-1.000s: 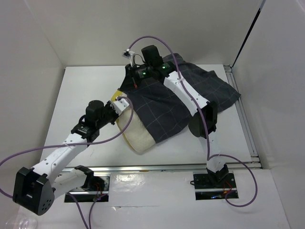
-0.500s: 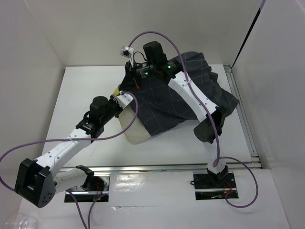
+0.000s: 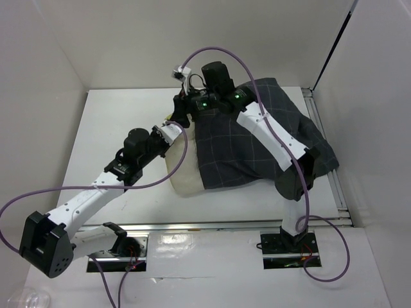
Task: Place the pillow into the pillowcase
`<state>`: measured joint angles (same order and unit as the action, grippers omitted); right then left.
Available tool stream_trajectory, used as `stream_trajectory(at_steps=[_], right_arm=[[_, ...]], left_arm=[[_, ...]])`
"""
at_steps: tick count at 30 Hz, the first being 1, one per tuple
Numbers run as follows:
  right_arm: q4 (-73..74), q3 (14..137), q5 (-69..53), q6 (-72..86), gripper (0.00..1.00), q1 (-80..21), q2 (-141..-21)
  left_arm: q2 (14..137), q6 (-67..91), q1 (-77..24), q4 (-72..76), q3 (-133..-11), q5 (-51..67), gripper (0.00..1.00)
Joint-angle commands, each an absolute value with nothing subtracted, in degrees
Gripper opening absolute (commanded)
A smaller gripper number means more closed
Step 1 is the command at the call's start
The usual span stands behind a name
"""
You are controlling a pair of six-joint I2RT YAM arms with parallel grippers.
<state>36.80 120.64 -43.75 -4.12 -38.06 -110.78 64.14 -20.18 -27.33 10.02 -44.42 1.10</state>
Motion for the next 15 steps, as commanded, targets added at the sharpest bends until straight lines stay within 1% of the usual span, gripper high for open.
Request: stream_trajectory(at_steps=[1,4,5,9,15], right_arm=[[32.6,113.9,-39.6,-1.3,0.71,-40.1,-103.2],[31.8,112.4,-33.4,-1.9,0.73,-39.6,-101.5],[31.8,111.9,-30.1,-1.9,0.73,-39.6,-101.5],[31.3,111.2,-23.9,-3.1,0.73,-38.5,-100.2],[31.3,106.3,-20.9,-3.6,0.74,-38.0,-97.3]], left_arm=[[65.6,-16.8,-27.0,12.0,-44.5,-3.4,0.00],[68.4,-15.5,-27.0,12.0,-45.0,-4.9,0.00],[69.0,-15.5,-27.0,12.0,-45.0,-5.6,0.00],[72.9,-12.2,-25.2,10.6,-46.7,-6.2,0.00],[82.4,-5.8,-18.4,6.2,-52.5,-4.8,0.00]])
